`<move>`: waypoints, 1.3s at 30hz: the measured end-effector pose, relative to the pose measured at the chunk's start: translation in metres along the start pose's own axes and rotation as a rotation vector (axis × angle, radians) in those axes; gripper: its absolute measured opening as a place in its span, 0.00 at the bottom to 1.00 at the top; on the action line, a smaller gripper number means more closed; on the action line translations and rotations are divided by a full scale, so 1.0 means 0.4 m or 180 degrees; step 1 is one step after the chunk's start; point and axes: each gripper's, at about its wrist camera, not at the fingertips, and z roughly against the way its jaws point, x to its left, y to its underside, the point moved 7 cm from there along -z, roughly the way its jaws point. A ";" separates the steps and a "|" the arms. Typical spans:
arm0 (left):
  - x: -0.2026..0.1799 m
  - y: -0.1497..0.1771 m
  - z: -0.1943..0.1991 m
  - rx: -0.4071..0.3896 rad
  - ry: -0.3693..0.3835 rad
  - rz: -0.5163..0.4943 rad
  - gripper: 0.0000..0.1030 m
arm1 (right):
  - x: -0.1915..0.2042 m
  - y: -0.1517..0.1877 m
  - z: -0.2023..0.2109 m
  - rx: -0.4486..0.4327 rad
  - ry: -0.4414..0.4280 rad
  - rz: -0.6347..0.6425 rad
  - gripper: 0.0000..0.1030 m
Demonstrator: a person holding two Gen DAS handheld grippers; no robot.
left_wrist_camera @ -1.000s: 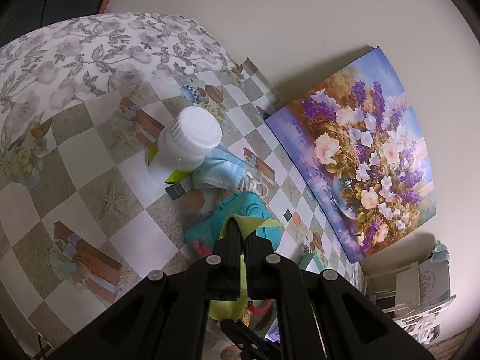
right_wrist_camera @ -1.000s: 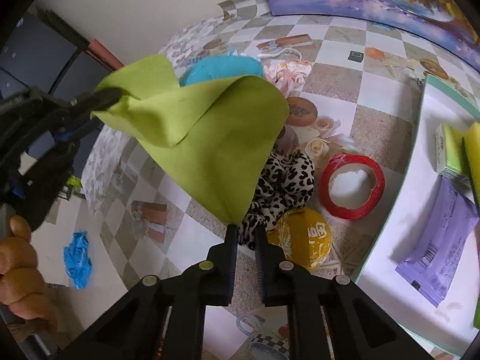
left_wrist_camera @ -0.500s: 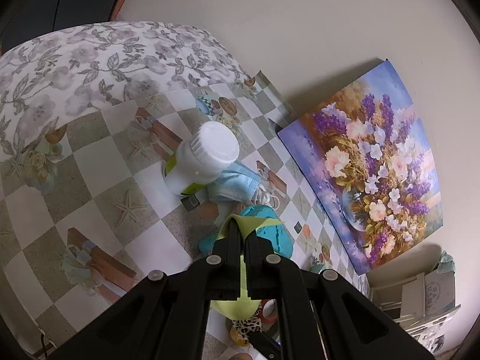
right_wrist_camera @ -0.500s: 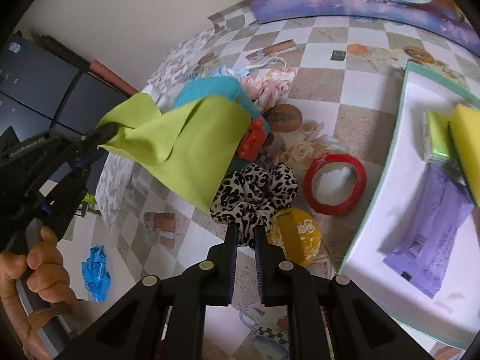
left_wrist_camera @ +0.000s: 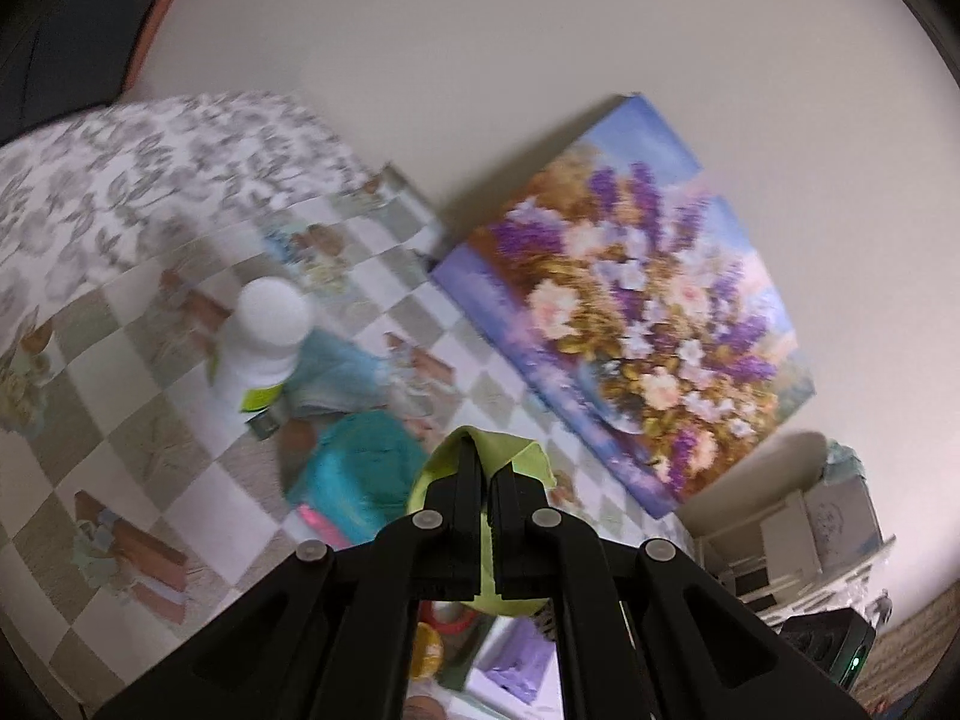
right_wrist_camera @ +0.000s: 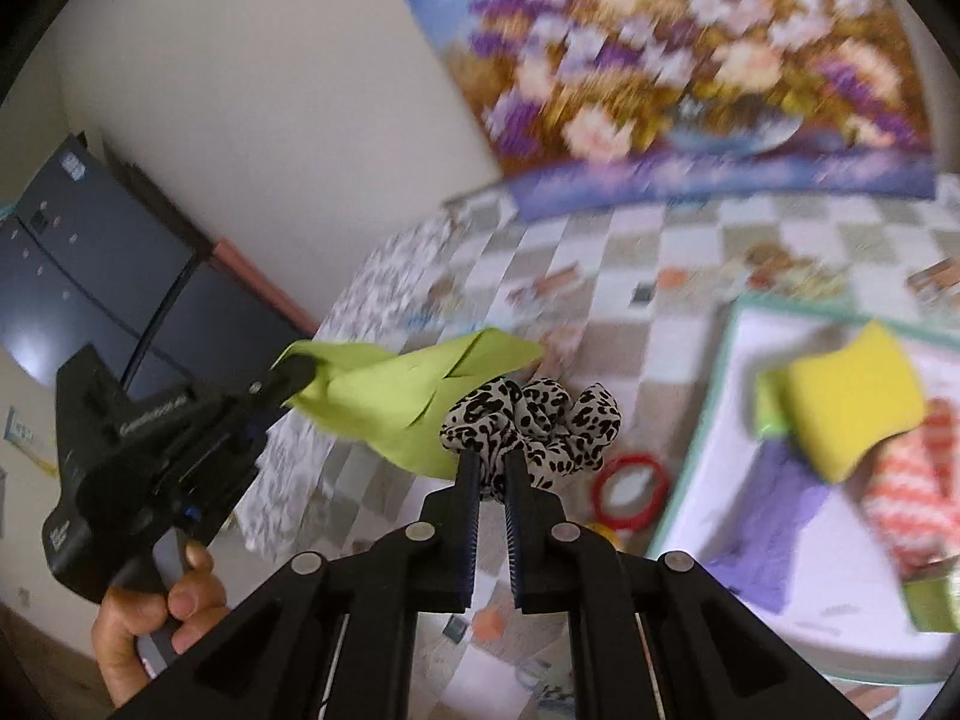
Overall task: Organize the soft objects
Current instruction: 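Carry felt cloth into tray with left gripper while right gripper drops scrunchie there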
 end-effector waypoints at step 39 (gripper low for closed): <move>-0.273 0.566 -0.372 0.2020 -0.0209 -0.1477 0.02 | -0.607 0.083 0.158 0.0176 0.1805 -0.1500 0.10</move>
